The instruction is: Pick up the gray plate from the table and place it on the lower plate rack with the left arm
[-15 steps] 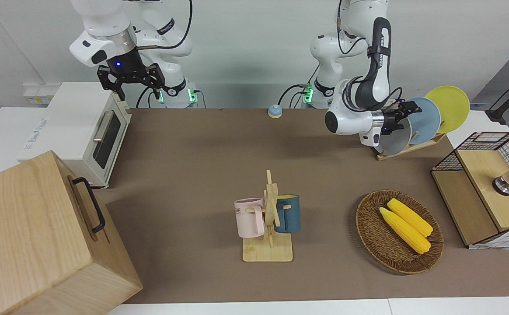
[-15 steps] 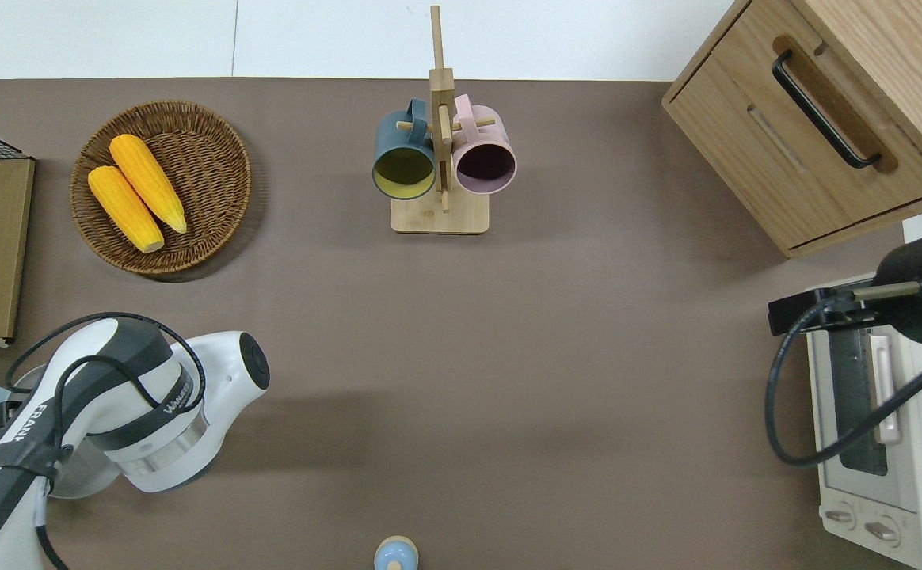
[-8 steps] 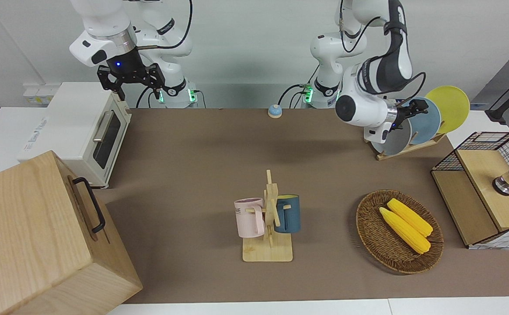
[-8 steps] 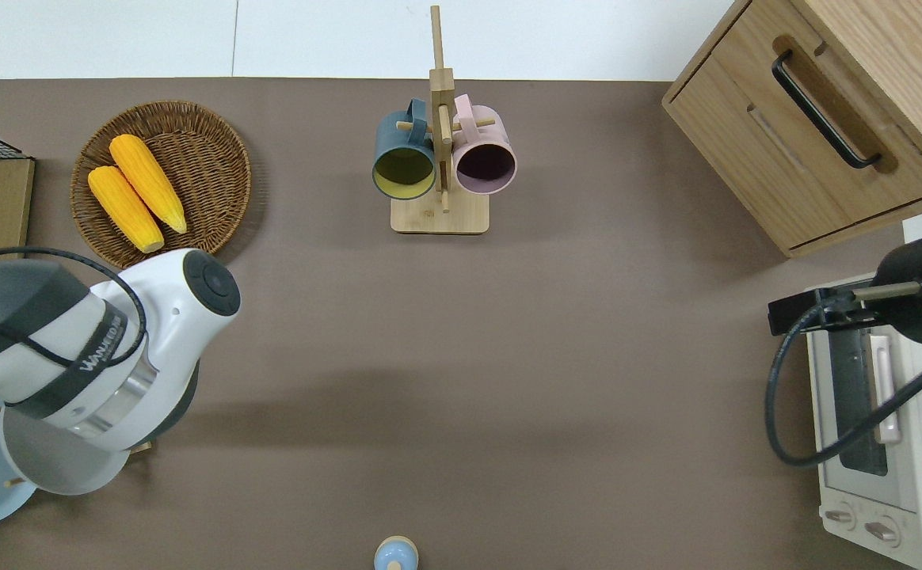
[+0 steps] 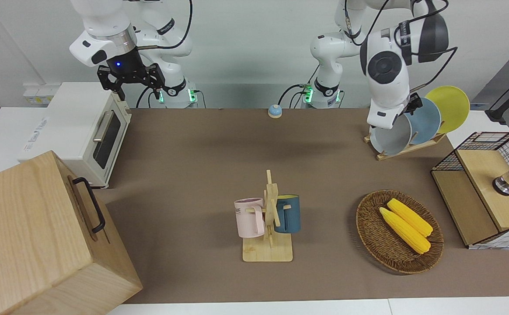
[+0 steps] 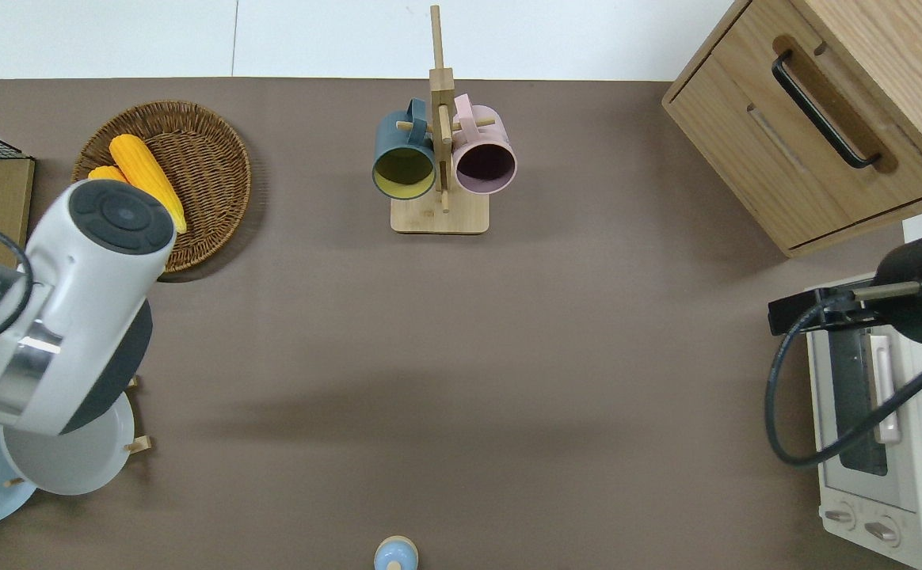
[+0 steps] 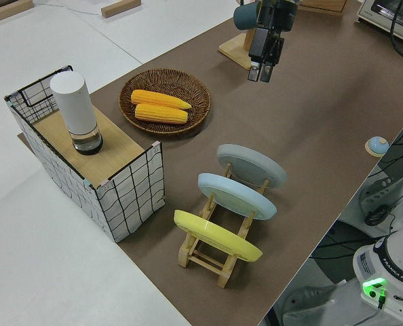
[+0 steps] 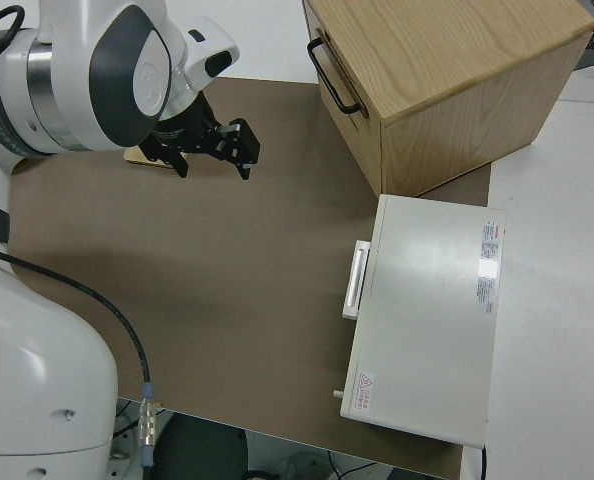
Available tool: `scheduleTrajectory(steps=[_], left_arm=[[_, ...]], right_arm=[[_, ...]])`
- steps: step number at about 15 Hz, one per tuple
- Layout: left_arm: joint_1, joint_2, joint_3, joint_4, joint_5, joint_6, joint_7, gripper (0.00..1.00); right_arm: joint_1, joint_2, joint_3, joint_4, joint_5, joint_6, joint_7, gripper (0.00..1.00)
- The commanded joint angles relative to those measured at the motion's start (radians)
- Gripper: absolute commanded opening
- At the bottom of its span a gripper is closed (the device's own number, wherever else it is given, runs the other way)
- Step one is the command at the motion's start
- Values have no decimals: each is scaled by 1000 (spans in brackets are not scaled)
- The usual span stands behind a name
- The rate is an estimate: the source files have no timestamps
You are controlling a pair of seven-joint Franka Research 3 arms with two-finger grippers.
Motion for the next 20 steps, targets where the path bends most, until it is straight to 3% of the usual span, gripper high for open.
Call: scheduleTrajectory(steps=[1, 4, 9, 12, 17, 20], left_arm=[[69, 22, 12, 105, -213, -9, 139, 995], [122, 20, 12, 145, -351, 8, 308, 995], [154, -16, 12, 142, -393, 75, 437, 998], [160, -58, 8, 110, -427, 97, 440, 998], [162, -164, 7, -83, -478, 246, 489, 998], [179, -167, 14, -94, -499, 246, 575, 1000]], right_arm=[[-7, -2, 7, 6, 7, -14, 0, 990], [-7, -2, 7, 6, 7, -14, 0, 990], [-7, -2, 5, 6, 7, -14, -1, 987], [-7, -2, 7, 6, 7, -14, -1, 987], [-7, -2, 7, 6, 7, -14, -1, 990], [-7, -2, 7, 6, 7, -14, 0, 990]])
